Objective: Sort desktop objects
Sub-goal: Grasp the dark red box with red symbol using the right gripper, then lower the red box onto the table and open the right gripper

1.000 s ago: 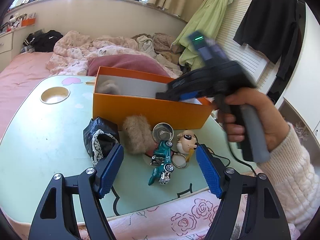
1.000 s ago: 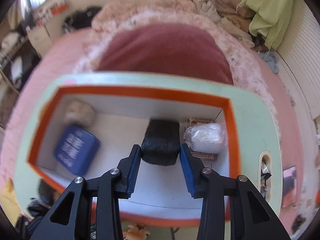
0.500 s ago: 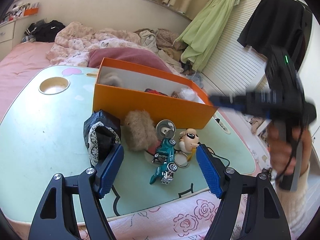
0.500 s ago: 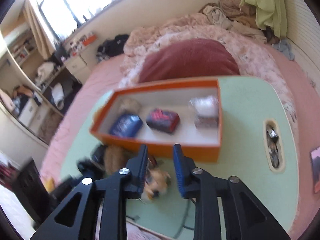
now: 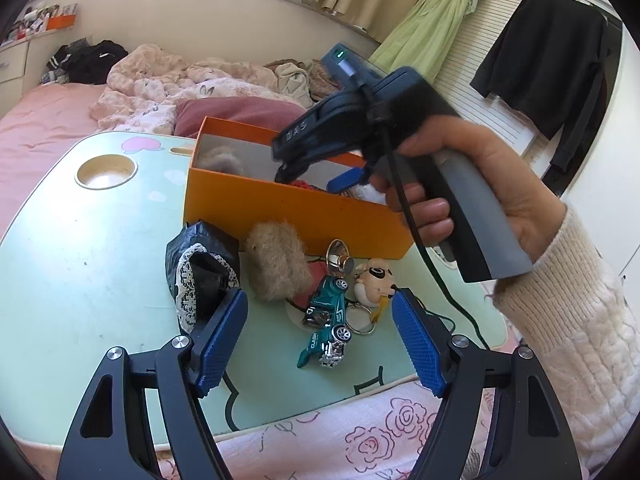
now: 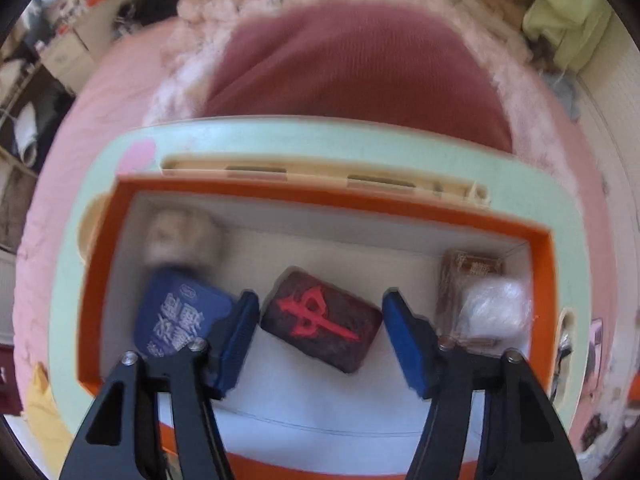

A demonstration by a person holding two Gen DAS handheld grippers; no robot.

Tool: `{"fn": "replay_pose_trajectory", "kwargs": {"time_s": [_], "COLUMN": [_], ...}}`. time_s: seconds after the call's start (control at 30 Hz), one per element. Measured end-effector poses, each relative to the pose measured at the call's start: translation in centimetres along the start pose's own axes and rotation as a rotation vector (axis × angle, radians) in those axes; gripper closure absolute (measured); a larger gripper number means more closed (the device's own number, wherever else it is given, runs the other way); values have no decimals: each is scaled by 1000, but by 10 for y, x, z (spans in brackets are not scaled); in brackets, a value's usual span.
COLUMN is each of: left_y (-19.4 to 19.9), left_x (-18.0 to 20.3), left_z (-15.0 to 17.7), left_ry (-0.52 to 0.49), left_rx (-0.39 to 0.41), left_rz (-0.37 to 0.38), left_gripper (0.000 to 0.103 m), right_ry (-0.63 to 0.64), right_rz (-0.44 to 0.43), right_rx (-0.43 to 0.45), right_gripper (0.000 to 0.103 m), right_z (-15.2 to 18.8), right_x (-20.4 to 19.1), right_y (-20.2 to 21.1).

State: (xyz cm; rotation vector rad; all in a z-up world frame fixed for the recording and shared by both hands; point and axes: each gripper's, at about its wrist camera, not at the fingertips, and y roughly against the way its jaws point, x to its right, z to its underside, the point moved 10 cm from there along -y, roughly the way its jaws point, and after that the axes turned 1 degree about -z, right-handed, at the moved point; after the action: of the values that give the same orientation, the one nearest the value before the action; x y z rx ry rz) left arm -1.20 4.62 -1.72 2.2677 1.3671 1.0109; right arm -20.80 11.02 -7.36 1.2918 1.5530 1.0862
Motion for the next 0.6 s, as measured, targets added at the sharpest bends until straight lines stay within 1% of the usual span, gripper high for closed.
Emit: {"fn": "replay_pose_trajectory", "kwargs": {"time_s": [0.07,0.17,0.23,0.27,0.3,0.33,0.37,0.4,0.43,0.5,0.53,0.57,0.6], "left_y": [-1,-2,-1,-1,-2,-2,-2,-2,-2,-2,-2,-2,-3], "left_x": [0,1,1,1,0,0,0,0,-1,-1,-1,-1,-2], "left_z": [0,0,1,1,1,2,2,2,2,2,2,2,2], "left_ry": [7,15,9,8,7,9,11,12,12,12,12,14,17], "left_rx": [-3,-5,-7,-7,-8,-9,-10,-11,-11,-11,-8,-6,-5], "left_rz": [7,14,14,13,13,14,16,18,18,20,19,20,21], "left_gripper": [28,28,28,28,28,28,28,28,28,28,28,28,28], "right_ry": [-3,18,6,-6,-16,14,36,47,32,15,4,-13,-24], "right_rz": [-33,-54,-76,-80,-69,-36,3,20,18,3,-25,-36,-57], "right_rx": [-16,-18,-22,-66,-93,-68,-70,-48,-32,-39,-38,-27,9], "right_gripper": [39,38,36,31,28,21,25,28,36,36,36,36,36], "right_z": [5,11,14,18,24,23,26,25,24,25,26,24,20], "right_x": [-1,1,2,3,3,2,3,1,1,1,0,2,5], "right_y": [2,4,1,-9,-17,-17,-20,-18,-15,-13,-10,-6,3]}}
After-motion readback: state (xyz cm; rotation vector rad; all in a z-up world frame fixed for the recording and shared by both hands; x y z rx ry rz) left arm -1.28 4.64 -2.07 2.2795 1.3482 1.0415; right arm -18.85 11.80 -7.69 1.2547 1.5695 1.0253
